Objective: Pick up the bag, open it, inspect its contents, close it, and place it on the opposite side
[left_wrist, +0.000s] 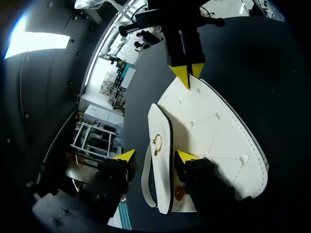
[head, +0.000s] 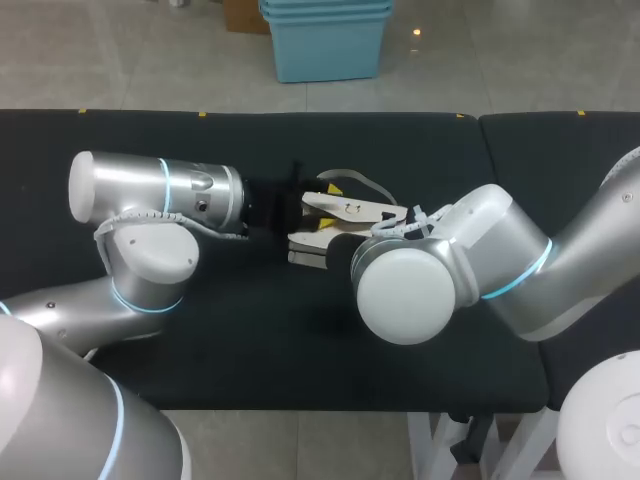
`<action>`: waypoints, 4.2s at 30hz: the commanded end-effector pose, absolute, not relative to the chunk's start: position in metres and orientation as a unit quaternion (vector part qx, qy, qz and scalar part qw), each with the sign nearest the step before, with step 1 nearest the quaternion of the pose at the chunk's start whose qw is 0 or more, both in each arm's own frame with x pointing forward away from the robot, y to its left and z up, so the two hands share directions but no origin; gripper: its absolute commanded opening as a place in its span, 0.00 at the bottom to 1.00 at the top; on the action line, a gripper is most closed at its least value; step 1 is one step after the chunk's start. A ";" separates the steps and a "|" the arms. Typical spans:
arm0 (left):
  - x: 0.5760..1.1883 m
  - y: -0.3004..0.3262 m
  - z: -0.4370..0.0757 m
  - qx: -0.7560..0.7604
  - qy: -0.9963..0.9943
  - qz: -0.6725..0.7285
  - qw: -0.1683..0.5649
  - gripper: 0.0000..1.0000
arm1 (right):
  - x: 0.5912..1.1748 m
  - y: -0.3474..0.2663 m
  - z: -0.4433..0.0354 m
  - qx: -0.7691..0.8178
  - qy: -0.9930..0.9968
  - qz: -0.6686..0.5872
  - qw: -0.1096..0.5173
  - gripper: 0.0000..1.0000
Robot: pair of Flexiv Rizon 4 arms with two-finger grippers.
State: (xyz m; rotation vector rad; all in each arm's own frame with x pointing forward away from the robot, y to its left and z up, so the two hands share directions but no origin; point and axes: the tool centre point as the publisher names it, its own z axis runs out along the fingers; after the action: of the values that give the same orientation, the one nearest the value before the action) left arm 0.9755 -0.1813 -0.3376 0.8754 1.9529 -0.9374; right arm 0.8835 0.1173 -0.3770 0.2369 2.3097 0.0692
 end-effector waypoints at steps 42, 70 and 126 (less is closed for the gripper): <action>0.979 -0.186 -0.367 0.321 0.813 -0.367 0.317 0.00 | 0.883 0.117 -0.380 0.094 0.911 0.028 0.400 0.00; 0.969 -0.201 -0.373 0.355 0.815 -0.354 0.292 0.00 | 0.883 0.117 -0.380 0.094 0.911 0.028 0.400 0.00; 0.948 -0.132 -0.271 0.201 0.840 -0.395 0.312 1.00 | 0.872 0.110 -0.317 0.086 0.936 0.074 0.332 1.00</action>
State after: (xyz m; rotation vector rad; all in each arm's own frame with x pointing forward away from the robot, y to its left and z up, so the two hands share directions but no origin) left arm 0.9526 -0.1347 -0.2797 0.5445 2.1803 -1.0705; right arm 0.8723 0.1247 -0.3383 0.2374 2.3670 0.1449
